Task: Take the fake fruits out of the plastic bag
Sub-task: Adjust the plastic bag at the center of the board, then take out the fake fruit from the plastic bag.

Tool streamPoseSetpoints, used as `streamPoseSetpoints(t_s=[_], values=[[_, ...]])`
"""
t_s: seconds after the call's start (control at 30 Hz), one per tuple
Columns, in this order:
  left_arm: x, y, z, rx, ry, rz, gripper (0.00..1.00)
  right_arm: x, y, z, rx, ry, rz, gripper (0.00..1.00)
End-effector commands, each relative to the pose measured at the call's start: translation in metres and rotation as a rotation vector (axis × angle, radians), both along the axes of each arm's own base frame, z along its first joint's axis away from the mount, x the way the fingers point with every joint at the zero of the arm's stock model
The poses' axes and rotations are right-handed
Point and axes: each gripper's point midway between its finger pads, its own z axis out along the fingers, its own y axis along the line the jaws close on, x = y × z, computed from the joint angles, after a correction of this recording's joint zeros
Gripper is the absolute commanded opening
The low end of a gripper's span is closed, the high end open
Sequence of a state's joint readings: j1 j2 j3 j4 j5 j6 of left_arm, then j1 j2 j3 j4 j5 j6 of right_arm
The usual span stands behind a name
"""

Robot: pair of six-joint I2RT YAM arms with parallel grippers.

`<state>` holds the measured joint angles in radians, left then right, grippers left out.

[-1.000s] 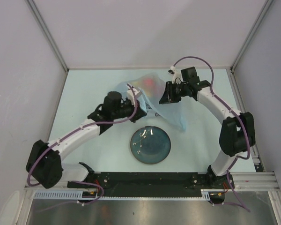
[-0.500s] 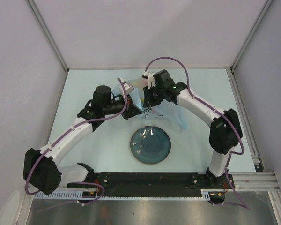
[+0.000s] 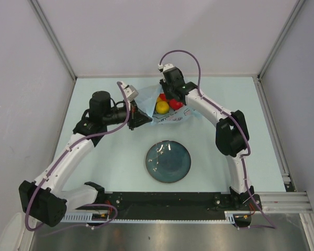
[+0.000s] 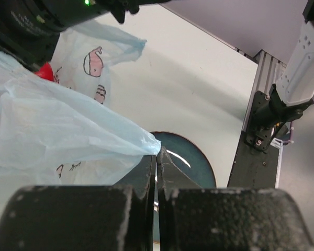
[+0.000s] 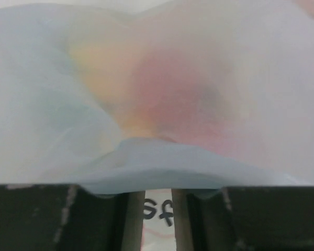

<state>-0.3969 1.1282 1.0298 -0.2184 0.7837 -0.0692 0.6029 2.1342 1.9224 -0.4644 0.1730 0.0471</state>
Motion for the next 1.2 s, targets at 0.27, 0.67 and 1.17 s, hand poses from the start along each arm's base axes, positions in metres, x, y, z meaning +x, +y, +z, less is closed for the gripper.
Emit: streamPoseSetpoints(t_s=[0.27, 0.67, 1.17], values=[[0.012, 0.016, -0.008, -0.042, 0.022, 0.067, 0.00, -0.026, 0.022, -0.005, -0.014, 0.007, 0.158, 0.57], [0.020, 0.017, -0.012, -0.038, 0.043, 0.081, 0.00, -0.018, 0.033, -0.069, -0.051, 0.115, 0.176, 0.84], [0.023, 0.018, -0.020, -0.038, 0.054, 0.096, 0.00, 0.015, 0.034, -0.055, -0.111, -0.003, 0.180, 0.36]])
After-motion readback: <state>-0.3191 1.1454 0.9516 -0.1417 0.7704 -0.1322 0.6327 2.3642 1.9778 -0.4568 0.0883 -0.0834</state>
